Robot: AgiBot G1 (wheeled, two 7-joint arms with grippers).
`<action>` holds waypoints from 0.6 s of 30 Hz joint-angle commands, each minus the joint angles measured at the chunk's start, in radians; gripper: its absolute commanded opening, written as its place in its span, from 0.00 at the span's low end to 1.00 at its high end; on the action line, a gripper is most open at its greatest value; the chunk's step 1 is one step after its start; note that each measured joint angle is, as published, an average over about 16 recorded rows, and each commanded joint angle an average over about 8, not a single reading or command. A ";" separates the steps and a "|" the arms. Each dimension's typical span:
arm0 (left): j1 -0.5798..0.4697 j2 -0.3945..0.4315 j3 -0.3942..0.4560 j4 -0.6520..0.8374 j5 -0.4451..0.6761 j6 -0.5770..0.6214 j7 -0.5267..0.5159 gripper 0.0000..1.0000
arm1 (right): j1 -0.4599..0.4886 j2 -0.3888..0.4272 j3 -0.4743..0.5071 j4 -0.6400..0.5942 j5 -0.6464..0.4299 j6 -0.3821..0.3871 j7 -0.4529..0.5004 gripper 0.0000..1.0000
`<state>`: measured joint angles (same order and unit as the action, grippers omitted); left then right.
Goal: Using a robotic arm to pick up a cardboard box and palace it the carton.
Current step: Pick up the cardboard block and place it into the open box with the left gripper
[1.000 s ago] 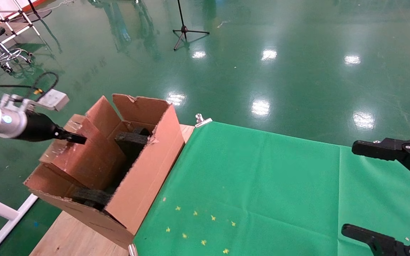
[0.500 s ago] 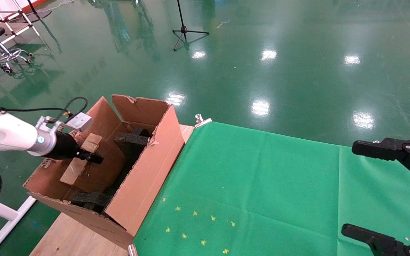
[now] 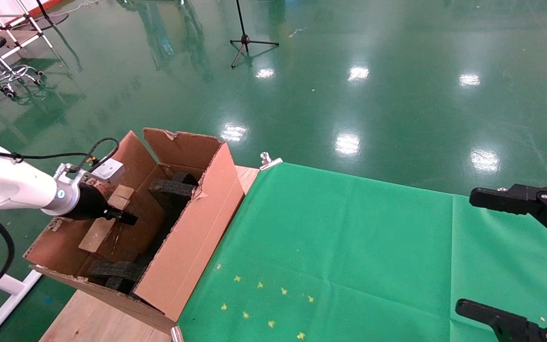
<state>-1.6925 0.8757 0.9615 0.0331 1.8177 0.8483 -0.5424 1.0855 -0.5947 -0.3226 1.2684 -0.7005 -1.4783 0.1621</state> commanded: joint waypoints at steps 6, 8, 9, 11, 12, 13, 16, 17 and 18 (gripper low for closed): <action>-0.005 -0.004 -0.002 -0.008 -0.003 -0.014 0.007 1.00 | 0.000 0.000 0.000 0.000 0.000 0.000 0.000 1.00; -0.011 -0.009 -0.004 -0.018 -0.006 -0.021 0.017 1.00 | 0.000 0.000 0.000 0.000 0.000 0.000 0.000 1.00; -0.014 -0.012 -0.006 -0.024 -0.008 -0.025 0.023 1.00 | 0.000 0.000 0.000 0.000 0.000 0.000 0.000 1.00; -0.021 -0.019 -0.009 -0.038 -0.014 -0.030 0.038 1.00 | 0.000 0.000 0.000 0.000 0.000 0.000 0.000 1.00; -0.024 -0.023 -0.012 -0.046 -0.017 -0.030 0.045 1.00 | 0.000 0.000 0.000 0.000 0.000 0.000 0.000 1.00; -0.028 -0.027 -0.015 -0.054 -0.021 -0.030 0.053 1.00 | 0.000 0.000 0.000 0.000 0.000 0.000 0.000 1.00; -0.039 -0.041 -0.025 -0.084 -0.037 -0.020 0.081 1.00 | 0.000 0.000 0.000 0.000 0.000 0.000 0.000 1.00; -0.043 -0.047 -0.030 -0.097 -0.045 -0.015 0.092 1.00 | 0.000 0.000 0.000 0.000 0.000 0.000 0.000 1.00; -0.048 -0.054 -0.036 -0.112 -0.053 -0.008 0.104 1.00 | 0.000 0.000 0.000 0.000 0.000 0.000 0.000 1.00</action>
<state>-1.7422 0.8163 0.9228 -0.0902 1.7598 0.8522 -0.4341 1.0857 -0.5947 -0.3230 1.2680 -0.7002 -1.4782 0.1619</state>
